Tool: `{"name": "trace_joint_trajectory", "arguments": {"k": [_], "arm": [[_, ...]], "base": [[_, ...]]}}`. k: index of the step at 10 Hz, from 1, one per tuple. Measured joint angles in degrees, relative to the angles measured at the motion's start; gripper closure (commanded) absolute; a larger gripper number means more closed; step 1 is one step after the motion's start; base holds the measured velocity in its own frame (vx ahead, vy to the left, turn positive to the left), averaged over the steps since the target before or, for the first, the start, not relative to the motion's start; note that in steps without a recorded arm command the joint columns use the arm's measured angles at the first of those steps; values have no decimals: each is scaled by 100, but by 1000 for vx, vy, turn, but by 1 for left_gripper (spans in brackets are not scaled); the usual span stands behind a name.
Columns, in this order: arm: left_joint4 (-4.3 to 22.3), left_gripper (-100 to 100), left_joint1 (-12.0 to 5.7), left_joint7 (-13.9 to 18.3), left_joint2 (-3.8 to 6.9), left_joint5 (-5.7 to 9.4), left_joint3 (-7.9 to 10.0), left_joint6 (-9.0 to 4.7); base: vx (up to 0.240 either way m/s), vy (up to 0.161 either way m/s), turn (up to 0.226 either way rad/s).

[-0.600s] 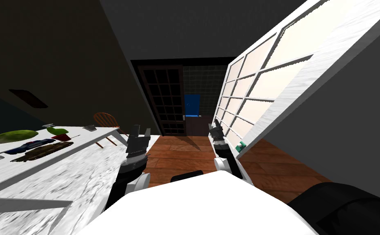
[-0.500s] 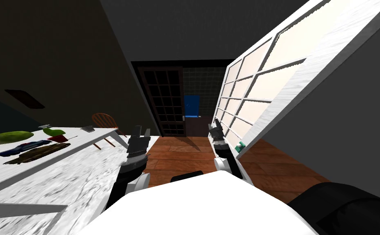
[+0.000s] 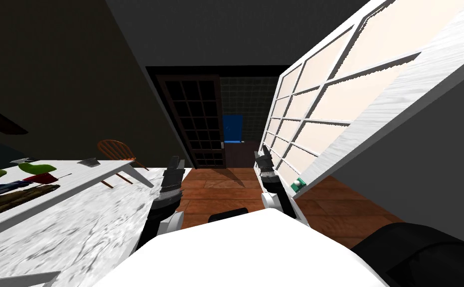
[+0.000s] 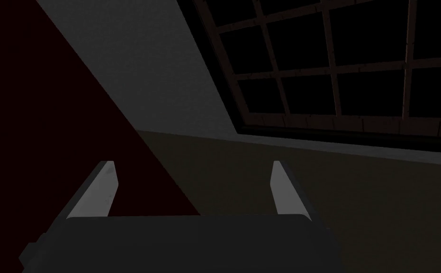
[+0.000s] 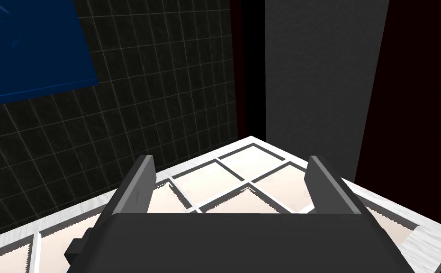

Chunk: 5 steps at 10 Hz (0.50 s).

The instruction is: Pull the door open

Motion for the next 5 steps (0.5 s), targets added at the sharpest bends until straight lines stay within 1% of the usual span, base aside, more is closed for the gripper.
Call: {"name": "trace_joint_trajectory", "arguments": {"k": [1,2,3,4,5], "arm": [[148,-100,-30,-124,22,-23,41,-50],[257,-100,-82,-237,47,-40,90,-54],[372,-100,-123,-347,47,-67,110,-66],[501,-100,-148,-441,67,-78,151,-112],[703,-100,-205,-577,93,-99,215,-175]], "base": [[122,-32,-61],[110,-22,-35],[103,-27,-44],[136,-16,-78],[136,-29,-71]]}}
